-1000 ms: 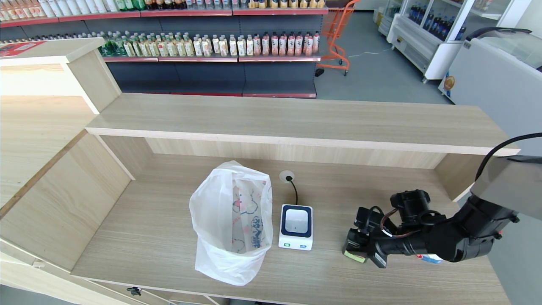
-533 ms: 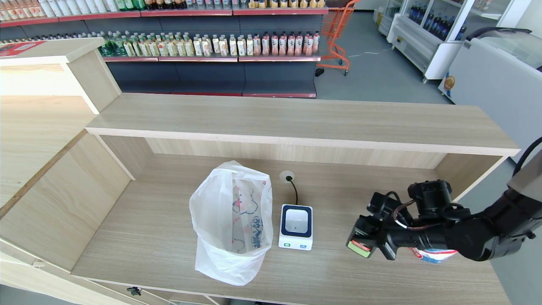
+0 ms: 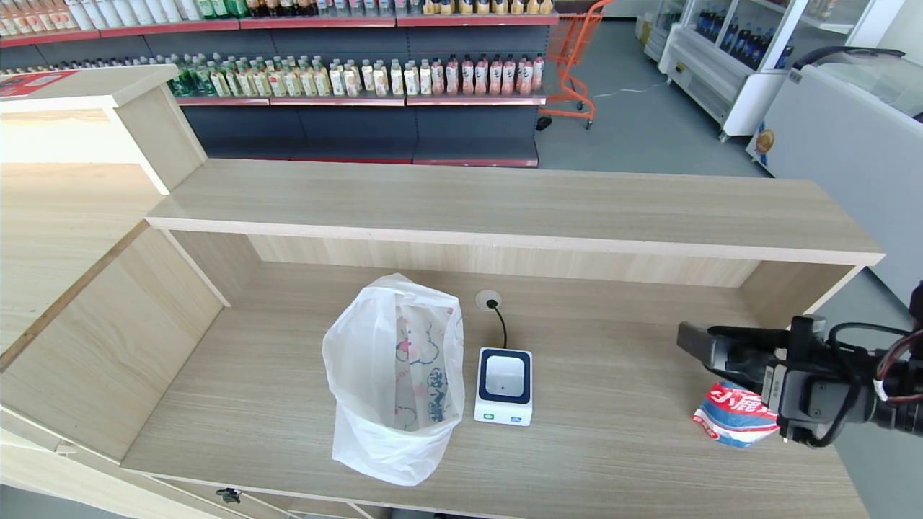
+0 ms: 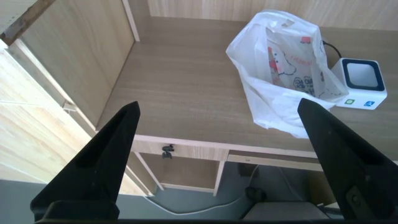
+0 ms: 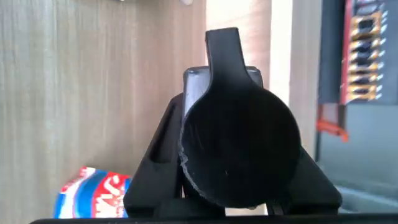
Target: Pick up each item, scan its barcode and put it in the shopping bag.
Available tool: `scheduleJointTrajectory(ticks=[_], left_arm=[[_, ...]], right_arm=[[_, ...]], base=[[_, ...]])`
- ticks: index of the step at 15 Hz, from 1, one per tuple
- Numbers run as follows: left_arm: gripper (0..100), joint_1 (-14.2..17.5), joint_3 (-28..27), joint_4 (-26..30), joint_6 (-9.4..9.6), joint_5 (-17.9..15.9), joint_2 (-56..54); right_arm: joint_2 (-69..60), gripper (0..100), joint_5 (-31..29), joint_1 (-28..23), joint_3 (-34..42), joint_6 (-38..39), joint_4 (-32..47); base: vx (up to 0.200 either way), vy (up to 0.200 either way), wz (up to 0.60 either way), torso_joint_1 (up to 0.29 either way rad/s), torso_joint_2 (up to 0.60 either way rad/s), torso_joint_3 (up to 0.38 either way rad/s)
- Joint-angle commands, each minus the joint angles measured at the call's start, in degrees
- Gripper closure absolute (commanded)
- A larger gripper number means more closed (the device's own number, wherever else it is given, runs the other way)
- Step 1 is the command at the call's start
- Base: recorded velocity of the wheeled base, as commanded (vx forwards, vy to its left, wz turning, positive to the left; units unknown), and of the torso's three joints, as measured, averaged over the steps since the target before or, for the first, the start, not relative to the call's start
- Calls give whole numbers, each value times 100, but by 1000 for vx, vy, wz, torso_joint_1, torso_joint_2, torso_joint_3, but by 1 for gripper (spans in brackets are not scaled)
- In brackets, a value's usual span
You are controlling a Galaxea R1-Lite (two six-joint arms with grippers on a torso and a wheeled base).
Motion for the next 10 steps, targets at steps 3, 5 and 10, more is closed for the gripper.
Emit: scheduleJointTrajectory(ticks=[3, 5, 10], left_arm=[[0, 4, 0, 0, 0, 4, -2], [0, 4, 0, 0, 0, 4, -2], [0, 4, 0, 0, 0, 4, -2]], right_arm=[[-447, 100, 1479, 1426, 368, -4250, -16], [-70, 100, 1541, 2164, 483, -5507, 617], [168, 100, 2552, 2226, 729, -6368, 687]], base=[[0, 0, 0, 0, 0, 0], [0, 0, 0, 0, 0, 0], [0, 0, 0, 0, 0, 0]])
